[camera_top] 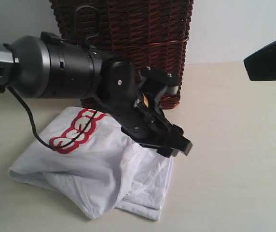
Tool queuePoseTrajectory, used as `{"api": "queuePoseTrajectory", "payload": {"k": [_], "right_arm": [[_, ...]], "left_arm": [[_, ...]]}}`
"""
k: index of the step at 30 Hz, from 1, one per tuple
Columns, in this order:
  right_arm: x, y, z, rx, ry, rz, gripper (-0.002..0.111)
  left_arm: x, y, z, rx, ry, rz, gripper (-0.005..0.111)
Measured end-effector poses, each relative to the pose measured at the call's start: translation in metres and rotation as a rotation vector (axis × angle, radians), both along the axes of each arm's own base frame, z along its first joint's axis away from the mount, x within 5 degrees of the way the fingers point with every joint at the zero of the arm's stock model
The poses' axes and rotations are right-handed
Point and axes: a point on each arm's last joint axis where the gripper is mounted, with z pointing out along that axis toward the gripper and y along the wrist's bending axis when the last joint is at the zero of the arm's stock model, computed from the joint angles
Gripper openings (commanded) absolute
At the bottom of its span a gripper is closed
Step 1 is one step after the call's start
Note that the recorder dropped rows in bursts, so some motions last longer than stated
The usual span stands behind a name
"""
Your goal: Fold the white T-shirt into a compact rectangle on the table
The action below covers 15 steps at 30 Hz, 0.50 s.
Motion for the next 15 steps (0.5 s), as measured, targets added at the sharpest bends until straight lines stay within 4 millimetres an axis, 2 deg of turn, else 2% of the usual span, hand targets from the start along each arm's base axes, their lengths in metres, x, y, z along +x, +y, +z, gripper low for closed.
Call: {"api": "queuePoseTrajectory", "payload": {"k": [4, 7, 9, 11, 12, 15], "right_arm": [[0.000, 0.000, 0.000, 0.000, 0.000, 0.000, 0.027], [0.000, 0.000, 0.000, 0.000, 0.000, 0.000, 0.027], [0.000, 0.000, 0.000, 0.000, 0.000, 0.000, 0.027], [0.000, 0.000, 0.000, 0.000, 0.000, 0.000, 0.027], [0.000, 0.000, 0.000, 0.000, 0.000, 0.000, 0.027], [0.000, 0.000, 0.000, 0.000, 0.000, 0.000, 0.027]], "left_arm": [[-0.014, -0.010, 0.007, -0.002, -0.022, -0.067, 0.067], [-0.014, 0.001, 0.016, 0.059, -0.017, -0.080, 0.062], [-0.006, 0.017, 0.013, 0.143, 0.002, -0.014, 0.045], [0.006, 0.031, 0.012, 0.189, -0.008, 0.075, 0.010], [0.012, 0.035, 0.009, 0.195, -0.008, 0.107, -0.001], [0.020, 0.033, -0.003, 0.197, -0.044, 0.104, 0.000]]}}
